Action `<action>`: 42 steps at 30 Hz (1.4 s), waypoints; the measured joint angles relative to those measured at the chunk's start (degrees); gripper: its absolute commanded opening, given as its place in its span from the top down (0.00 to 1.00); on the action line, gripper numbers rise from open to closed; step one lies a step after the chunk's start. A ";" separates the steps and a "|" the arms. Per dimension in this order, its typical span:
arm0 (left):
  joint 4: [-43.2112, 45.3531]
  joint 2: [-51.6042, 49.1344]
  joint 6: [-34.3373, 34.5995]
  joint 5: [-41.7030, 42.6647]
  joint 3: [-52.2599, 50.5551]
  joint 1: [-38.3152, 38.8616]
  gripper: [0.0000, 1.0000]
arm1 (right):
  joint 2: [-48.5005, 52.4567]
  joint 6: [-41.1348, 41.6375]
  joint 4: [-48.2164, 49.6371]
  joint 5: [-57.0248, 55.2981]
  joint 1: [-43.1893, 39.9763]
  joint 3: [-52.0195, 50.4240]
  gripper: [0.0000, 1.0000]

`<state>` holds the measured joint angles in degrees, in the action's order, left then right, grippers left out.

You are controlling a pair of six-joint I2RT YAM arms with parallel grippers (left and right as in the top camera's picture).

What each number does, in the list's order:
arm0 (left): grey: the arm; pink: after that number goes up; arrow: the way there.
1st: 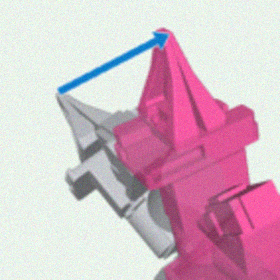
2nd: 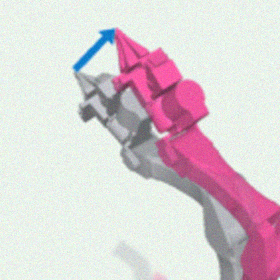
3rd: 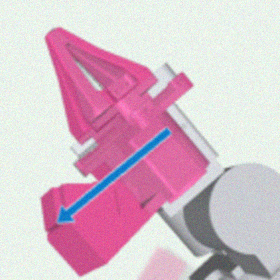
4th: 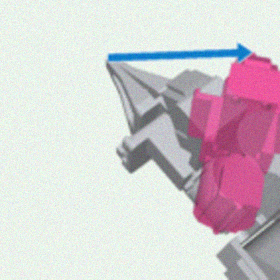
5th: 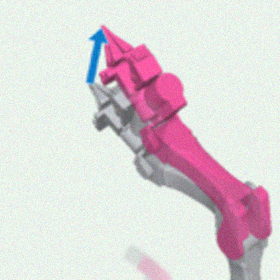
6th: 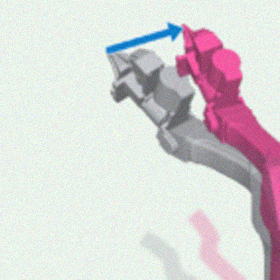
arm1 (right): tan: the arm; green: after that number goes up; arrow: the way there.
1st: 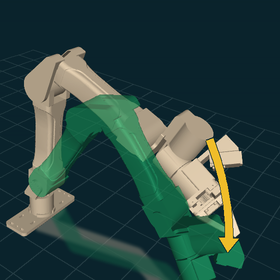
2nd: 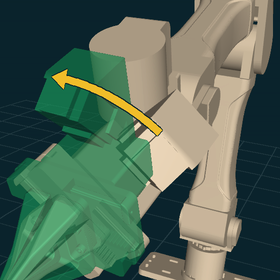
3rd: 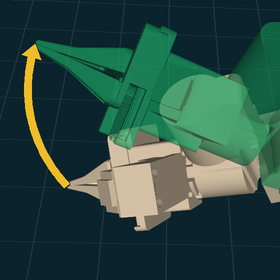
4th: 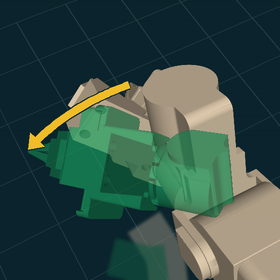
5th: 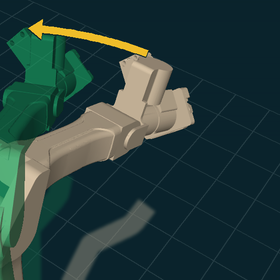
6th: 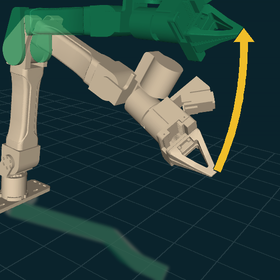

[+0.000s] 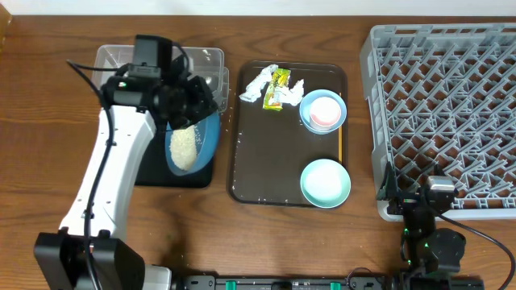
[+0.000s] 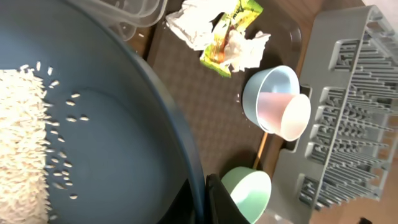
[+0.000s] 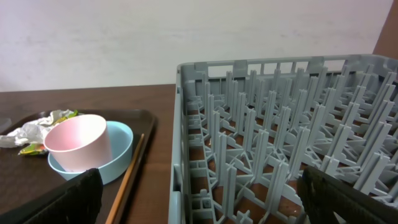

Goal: Sort waste into correct bins and load items into the dishwasher rack
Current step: 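Lift the teal plate and carry it left over the black tray, then tilt the teal plate to pour rice onto the black tray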

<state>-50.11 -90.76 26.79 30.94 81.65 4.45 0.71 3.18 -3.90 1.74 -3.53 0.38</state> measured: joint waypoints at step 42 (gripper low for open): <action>5.62 0.02 -14.88 41.40 -16.06 -27.85 0.94 | 0.00 0.00 0.00 0.00 0.00 0.00 0.01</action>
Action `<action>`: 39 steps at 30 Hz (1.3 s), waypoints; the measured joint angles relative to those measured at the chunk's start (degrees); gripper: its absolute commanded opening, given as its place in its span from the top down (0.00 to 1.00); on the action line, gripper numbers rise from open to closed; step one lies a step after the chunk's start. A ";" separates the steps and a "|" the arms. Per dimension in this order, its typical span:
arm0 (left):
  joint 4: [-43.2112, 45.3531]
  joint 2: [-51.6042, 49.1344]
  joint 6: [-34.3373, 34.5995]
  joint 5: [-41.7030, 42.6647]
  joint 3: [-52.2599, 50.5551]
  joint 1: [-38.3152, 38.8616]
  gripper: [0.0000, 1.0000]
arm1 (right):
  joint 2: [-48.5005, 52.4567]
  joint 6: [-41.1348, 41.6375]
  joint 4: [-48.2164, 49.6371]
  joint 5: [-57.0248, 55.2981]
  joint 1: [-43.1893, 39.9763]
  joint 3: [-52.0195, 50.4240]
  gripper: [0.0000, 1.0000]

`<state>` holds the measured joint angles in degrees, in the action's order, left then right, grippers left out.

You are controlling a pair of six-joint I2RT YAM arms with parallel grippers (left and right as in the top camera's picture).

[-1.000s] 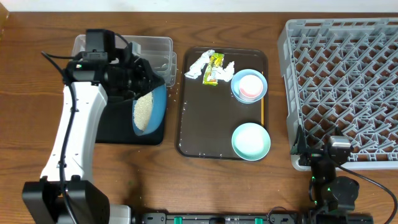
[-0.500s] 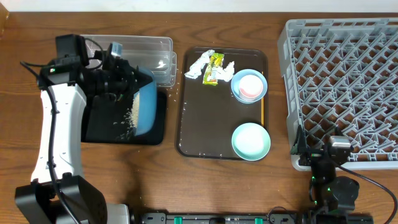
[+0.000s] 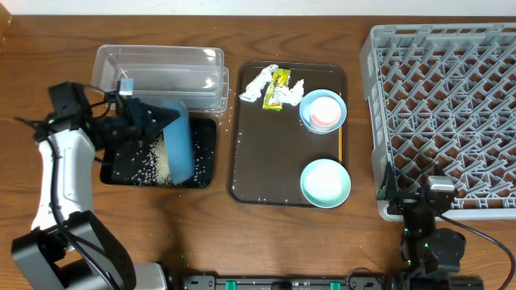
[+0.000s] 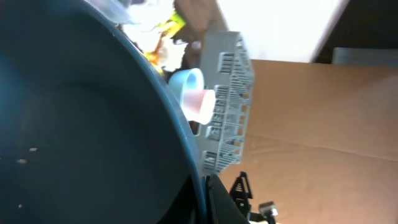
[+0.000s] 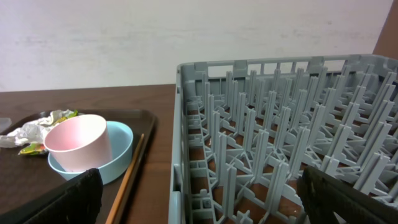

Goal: Sort waste into correct bins and load items into the dishwasher rack
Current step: 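Tilt the teal plate to pour rice onto the black tray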

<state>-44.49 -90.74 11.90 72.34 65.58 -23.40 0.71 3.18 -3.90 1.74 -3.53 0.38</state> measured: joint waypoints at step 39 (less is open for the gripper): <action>-9.33 0.02 -10.75 15.69 -0.22 -9.79 0.94 | 0.02 0.00 0.00 0.00 0.00 0.00 0.01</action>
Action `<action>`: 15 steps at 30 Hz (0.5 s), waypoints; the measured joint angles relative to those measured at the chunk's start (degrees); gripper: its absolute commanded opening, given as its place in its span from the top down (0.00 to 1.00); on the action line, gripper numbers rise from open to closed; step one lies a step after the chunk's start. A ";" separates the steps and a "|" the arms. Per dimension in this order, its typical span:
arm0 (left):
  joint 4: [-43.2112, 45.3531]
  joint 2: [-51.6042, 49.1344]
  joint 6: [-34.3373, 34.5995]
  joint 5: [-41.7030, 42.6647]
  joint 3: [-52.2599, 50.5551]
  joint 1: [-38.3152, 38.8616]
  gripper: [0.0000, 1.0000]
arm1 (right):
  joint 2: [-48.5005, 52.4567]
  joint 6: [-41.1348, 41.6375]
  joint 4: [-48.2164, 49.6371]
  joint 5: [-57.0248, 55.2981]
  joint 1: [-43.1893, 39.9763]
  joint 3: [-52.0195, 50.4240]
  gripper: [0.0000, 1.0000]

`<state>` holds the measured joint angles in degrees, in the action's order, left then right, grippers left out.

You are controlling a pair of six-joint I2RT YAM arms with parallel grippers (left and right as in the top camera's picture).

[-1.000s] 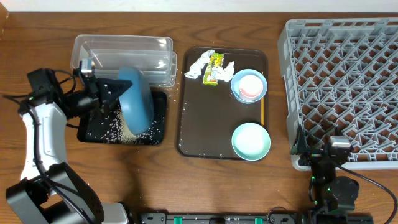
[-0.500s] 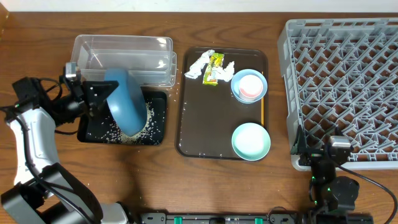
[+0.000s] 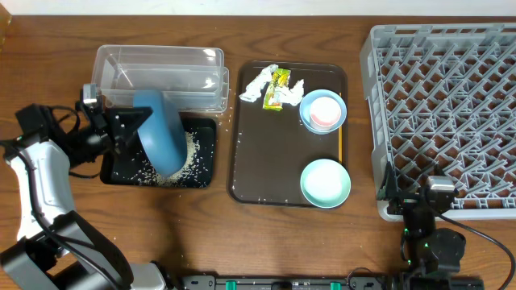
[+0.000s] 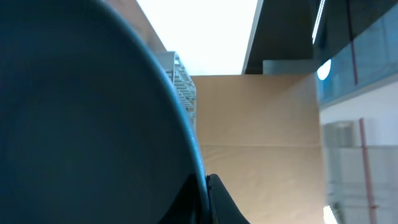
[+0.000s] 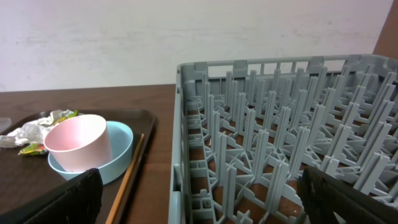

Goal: Sort waste into correct bins and load items into the dishwasher rack
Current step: 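Tilt the teal plate to pour rice onto the black tray, then carry the empty teal plate back and set it on the brown tray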

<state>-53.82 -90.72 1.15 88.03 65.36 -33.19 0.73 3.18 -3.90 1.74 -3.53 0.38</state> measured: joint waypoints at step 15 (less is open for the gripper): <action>-1.36 14.10 -4.48 -6.88 -0.15 6.40 0.94 | 0.00 0.00 -0.02 0.00 0.00 0.00 0.01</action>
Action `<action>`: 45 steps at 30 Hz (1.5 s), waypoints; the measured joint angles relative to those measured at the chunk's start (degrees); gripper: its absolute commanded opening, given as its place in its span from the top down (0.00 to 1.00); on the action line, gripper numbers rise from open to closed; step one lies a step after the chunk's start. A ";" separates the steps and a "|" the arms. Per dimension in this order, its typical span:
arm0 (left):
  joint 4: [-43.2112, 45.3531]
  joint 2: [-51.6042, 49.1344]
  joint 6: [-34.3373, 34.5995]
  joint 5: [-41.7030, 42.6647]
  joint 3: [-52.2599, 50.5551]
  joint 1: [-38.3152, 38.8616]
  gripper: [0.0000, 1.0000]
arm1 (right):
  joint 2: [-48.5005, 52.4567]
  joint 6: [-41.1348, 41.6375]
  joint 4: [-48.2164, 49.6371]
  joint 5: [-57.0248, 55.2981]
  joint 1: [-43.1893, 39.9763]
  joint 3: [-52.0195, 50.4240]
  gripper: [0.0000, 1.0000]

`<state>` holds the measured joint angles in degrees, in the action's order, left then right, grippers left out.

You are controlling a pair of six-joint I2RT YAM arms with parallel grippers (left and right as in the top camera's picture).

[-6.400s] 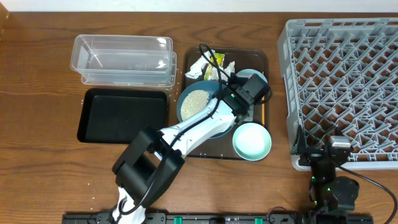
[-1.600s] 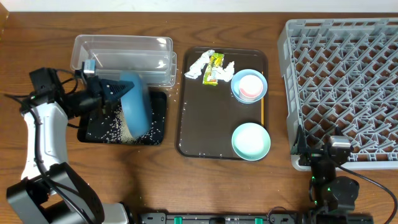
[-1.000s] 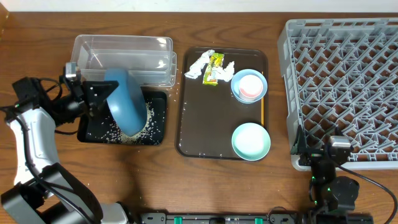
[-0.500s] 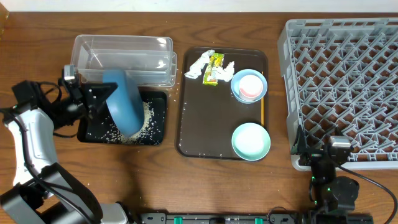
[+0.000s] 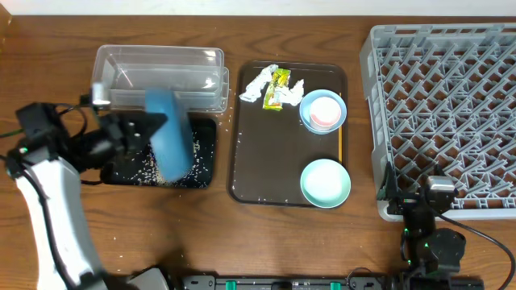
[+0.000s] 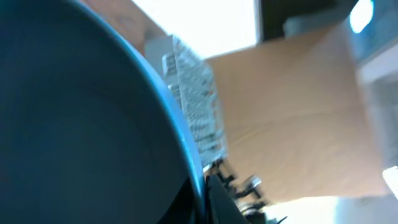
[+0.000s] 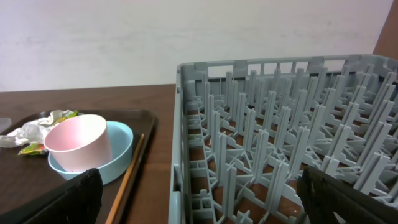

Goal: Sort waste into correct bins and load items into the dishwasher rack
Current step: 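Carry the empty teal plate back and set it on the brown tray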

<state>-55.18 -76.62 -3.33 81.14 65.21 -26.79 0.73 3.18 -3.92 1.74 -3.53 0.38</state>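
Note:
My left gripper (image 5: 151, 129) is shut on the rim of a dark blue plate (image 5: 170, 145), held steeply on edge over the black bin (image 5: 205, 165). White rice lies scattered on that bin's floor. In the left wrist view the plate's bare face (image 6: 81, 124) fills the frame, with my fingers (image 6: 214, 198) clamped on its rim. The grey dishwasher rack (image 5: 443, 105) stands at the right. My right gripper (image 5: 431, 201) rests open at the rack's front edge, nothing between its fingers (image 7: 78, 199).
A clear bin (image 5: 161, 76) sits behind the black one. The brown tray (image 5: 266, 161) holds crumpled wrappers (image 5: 274, 86), a pink cup (image 5: 326, 113) in a light blue bowl (image 5: 306, 121), a green bowl (image 5: 326, 183) and a chopstick (image 5: 340, 145).
The plate has shifted a little to the right over the black bin and looks narrower, more edge-on, and blurred. My left arm has swung with it. The right arm has not moved.
At first my left gripper held the plate nearly level over the black bin with a heap of rice on it. Then the plate stood on edge and rice lay in the bin. Later its face was bare, and now it is still tilted there.

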 measured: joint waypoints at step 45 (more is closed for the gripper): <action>33.09 -17.57 34.23 -80.81 0.00 72.65 0.63 | 0.00 0.00 0.02 0.00 0.00 0.00 0.01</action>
<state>-22.09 -94.19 30.89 0.34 65.21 45.87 0.73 3.18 -3.90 1.74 -3.53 0.38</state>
